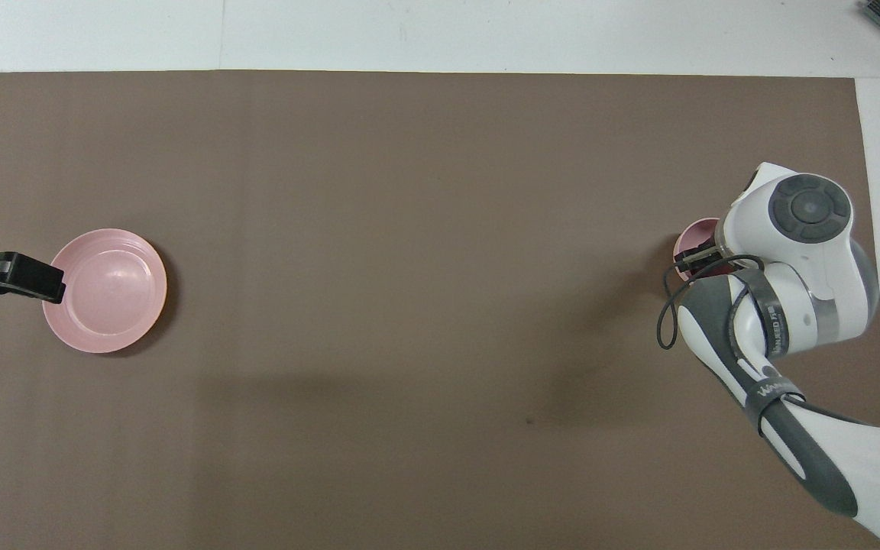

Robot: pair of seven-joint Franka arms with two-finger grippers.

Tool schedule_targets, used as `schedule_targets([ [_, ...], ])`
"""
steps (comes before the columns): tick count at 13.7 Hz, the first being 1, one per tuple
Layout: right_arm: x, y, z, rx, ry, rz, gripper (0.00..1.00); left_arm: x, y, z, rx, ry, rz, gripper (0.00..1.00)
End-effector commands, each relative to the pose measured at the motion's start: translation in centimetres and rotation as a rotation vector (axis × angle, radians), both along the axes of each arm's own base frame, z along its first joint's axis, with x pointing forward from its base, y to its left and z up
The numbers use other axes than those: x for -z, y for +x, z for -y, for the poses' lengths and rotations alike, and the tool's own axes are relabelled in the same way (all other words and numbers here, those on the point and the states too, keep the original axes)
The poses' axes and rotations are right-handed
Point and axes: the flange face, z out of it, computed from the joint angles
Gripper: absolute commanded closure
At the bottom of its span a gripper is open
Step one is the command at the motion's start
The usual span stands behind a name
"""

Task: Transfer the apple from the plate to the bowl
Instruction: 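Return the left gripper to rest while the right gripper nears the bowl, then lower the apple into the pink bowl and open the right gripper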

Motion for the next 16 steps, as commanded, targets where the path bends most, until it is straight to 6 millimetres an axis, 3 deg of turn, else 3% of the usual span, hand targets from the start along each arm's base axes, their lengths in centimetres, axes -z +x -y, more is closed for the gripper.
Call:
schedule_targets([
  [1,0.2,0.0,0.0,0.009,-0.012,0.028,1.00,-0.2,-1.0,-0.2,-0.015,-0.020,-0.041,0.00],
  [2,0.4,-0.1,0.0,0.010,-0.011,0.024,0.98,-0.2,-1.0,-0.4,-0.053,-0.016,-0.043,0.00],
  [6,0.5,0.0,0.0,0.010,-0.011,0.022,0.44,-0.2,-1.0,-0.5,-0.169,-0.038,-0.043,0.00],
  [9,0.4,0.1,0.0,0.011,-0.011,0.023,0.29,-1.2,-0.5,-0.4,-0.168,-0.048,-0.012,0.00],
  [13,0.3,0.2,0.1,0.011,-0.013,0.025,0.21,-1.8,0.2,-0.2,-0.158,-0.086,0.043,0.00],
  [15,0.3,0.2,0.1,0.010,-0.013,0.025,0.06,-2.2,0.9,-1.3,-0.175,-0.095,0.094,0.00],
  [16,0.3,0.2,0.0,0.008,-0.012,0.024,0.04,-2.2,0.9,-1.5,-0.177,-0.093,0.095,0.00],
])
